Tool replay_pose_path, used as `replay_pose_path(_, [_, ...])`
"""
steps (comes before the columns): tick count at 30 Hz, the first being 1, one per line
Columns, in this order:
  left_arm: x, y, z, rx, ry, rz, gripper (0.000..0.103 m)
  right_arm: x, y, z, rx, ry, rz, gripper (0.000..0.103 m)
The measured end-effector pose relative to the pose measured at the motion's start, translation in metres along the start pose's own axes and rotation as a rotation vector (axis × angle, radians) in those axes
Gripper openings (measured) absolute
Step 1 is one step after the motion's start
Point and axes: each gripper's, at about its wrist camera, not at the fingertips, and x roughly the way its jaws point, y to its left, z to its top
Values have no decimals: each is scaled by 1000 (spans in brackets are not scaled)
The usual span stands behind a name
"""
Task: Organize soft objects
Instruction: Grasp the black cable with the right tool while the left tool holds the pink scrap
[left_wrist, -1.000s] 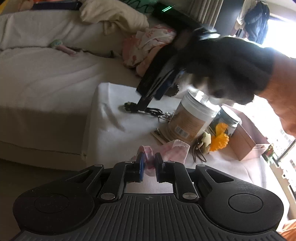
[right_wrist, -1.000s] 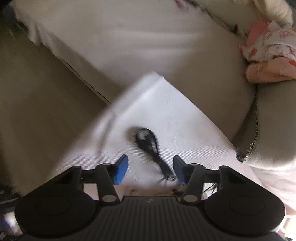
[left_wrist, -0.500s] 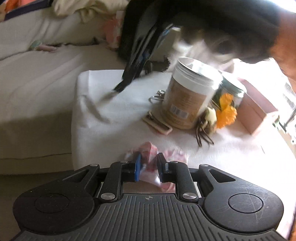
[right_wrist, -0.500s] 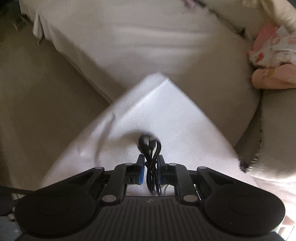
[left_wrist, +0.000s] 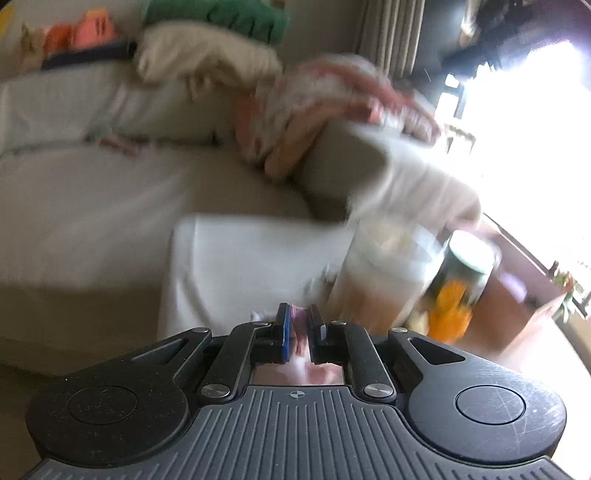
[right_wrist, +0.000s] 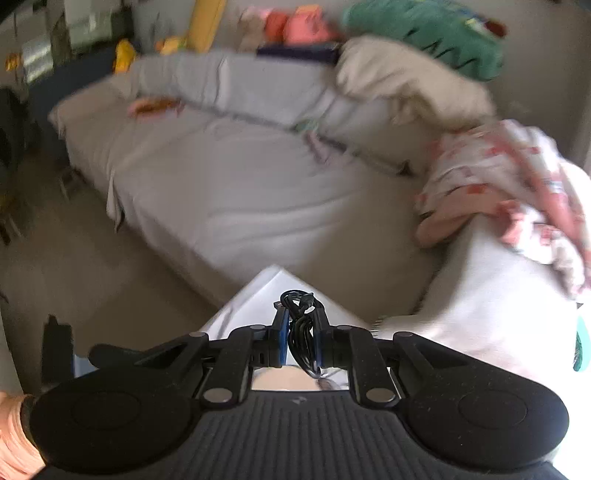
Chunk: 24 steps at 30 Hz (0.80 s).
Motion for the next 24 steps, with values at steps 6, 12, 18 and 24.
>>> replay_pose_path(6, [-40,-46,77,107,-161,-1,11,-53,-56,-23,93,-100,-20,13])
replay_pose_path(12, [-38,-105,131,231,-217,-11,12,-83,-115,-62,202,-118,-64,13])
replay_pose_path(18, [4,-87,93,216,-18,-20,16,-67,-132,-124,241,-49,-116,13])
replay_pose_path(24, [33,-17,46,110,97,-65,17,-27,-83,-184,206,34,41,13])
